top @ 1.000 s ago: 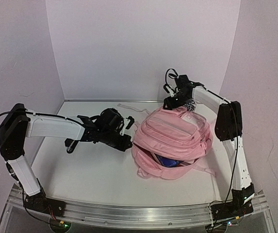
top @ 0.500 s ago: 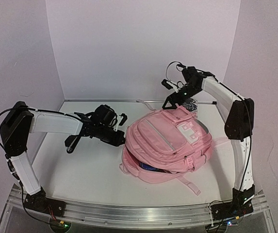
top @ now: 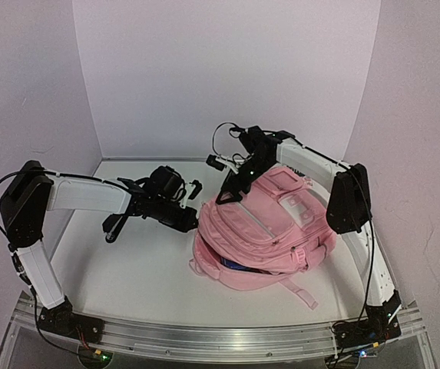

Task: Pack the student bag
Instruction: Zip the student bag at the center of the board.

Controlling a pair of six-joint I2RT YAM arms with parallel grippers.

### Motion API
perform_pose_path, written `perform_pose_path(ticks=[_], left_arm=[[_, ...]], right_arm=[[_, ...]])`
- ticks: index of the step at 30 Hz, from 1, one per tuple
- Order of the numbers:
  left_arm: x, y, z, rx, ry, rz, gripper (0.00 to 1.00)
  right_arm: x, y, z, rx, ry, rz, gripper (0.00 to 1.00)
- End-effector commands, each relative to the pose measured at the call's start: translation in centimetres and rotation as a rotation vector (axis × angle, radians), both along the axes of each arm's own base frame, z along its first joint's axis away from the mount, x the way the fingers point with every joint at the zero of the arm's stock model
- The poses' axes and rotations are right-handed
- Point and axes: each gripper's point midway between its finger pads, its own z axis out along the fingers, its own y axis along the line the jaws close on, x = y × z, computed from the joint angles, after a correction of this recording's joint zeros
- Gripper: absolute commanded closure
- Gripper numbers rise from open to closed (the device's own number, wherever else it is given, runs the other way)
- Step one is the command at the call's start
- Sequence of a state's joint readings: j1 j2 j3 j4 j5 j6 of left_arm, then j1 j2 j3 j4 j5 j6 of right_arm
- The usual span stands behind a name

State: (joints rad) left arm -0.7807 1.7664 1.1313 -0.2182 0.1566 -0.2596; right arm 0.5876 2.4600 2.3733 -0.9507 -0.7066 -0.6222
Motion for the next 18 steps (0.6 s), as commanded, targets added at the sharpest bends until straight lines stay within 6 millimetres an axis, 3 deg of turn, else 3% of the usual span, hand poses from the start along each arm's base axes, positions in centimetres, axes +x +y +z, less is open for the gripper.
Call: perform_pose_path(ticks=[1, 7, 13, 18], left_arm=[[-0.2, -1.2, 3.3, -0.063, -0.035, -0.042, 1.0], [-3.1, -1.8, 3.5, -0.029, -0.014, -0.074, 1.0], [-7.6, -2.8, 1.8, 0.037, 0.042, -0.142, 1.0], [-10.0, -2.4, 0.7, 0.049, 0.091, -0.136, 1.0]], right_arm=[[2.8, -1.7, -3.2, -0.118, -0.066, -0.07, 0.31], [6.6, -4.5, -6.1, -0.209, -0.088, -0.239, 0.47], [10.3, -9.0, -7.4, -0.27, -0.106, -0.395, 0.5], [11.5, -13.4, -8.4, -0.322, -0.084, -0.468, 0.5]])
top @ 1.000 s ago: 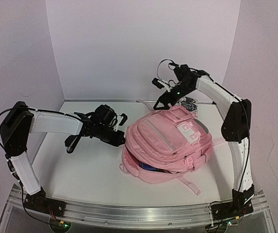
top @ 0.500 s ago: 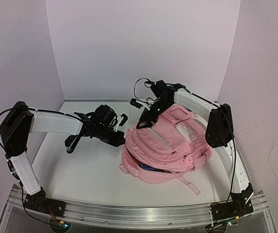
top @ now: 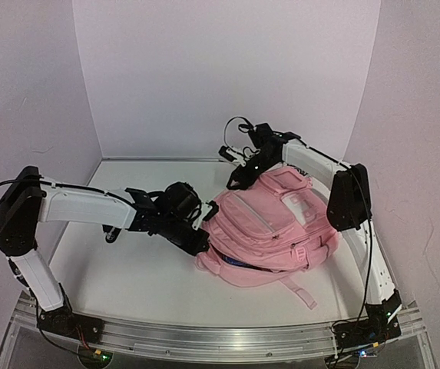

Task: Pack the student bag
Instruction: Zip the student bag at the center of the board.

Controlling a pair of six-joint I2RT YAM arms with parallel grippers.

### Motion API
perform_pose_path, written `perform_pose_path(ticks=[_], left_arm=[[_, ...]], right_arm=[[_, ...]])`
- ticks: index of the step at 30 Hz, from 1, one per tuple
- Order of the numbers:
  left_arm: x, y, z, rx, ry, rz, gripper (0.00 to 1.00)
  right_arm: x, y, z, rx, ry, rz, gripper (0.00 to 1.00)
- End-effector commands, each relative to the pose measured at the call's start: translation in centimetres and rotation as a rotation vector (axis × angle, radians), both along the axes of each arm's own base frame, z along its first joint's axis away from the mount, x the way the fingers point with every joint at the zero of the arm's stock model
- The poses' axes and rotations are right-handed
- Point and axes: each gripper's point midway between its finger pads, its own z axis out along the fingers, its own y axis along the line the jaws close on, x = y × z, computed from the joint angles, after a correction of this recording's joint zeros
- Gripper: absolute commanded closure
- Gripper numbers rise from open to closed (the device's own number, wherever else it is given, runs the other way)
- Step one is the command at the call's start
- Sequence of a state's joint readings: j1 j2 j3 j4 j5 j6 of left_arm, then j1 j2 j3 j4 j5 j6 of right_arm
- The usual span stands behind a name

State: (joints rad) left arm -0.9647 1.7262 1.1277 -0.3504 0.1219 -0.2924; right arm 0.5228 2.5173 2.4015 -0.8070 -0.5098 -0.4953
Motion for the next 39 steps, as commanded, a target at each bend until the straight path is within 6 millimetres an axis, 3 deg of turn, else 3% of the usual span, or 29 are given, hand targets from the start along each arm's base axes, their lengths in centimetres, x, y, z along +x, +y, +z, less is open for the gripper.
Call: perform_pose_path(ticks=[1, 5, 7, 12, 16, 21, 28, 36, 39], left_arm=[[-2.3, 0.8, 1.5, -0.043, 0.024, 0.017, 1.0], [-1.2, 2.3, 2.6, -0.043, -0.066, 0.073, 1.0], [-0.5, 2.6, 2.4, -0.009, -0.095, 0.068, 1.0], [0.9, 0.7, 1.5, 0.041, -0.127, -0.005, 1.0], [1.3, -0.3, 1.2, 0.032, -0.136, -0.026, 1.0], [1.4, 0.0, 1.2, 0.04, -0.152, -0.03, 1.0], [1.2, 0.4, 1.4, 0.046, -0.16, -0.04, 1.0], [1.3, 0.2, 1.7, 0.043, -0.169, -0.047, 1.0], [1.7, 0.4, 1.7, 0.057, -0.188, -0.034, 1.0]], right_arm=[[4.2, -10.9, -6.2, -0.242, 0.043, -0.233, 0.5], [3.9, -13.6, -5.4, -0.269, 0.046, -0.243, 0.5], [3.1, -13.2, -3.9, -0.238, 0.061, -0.202, 0.47], [-1.4, -7.8, 2.4, -0.015, 0.147, -0.009, 0.21], [-4.7, -3.0, 5.0, 0.052, 0.16, 0.086, 0.09], [-6.0, 0.3, 3.9, 0.115, 0.251, 0.096, 0.03], [-7.9, 3.2, 1.4, 0.11, 0.295, 0.158, 0.02], [-8.1, 2.8, -3.4, -0.057, 0.21, 0.213, 0.05], [-8.2, 2.4, -3.9, -0.094, 0.188, 0.23, 0.19]])
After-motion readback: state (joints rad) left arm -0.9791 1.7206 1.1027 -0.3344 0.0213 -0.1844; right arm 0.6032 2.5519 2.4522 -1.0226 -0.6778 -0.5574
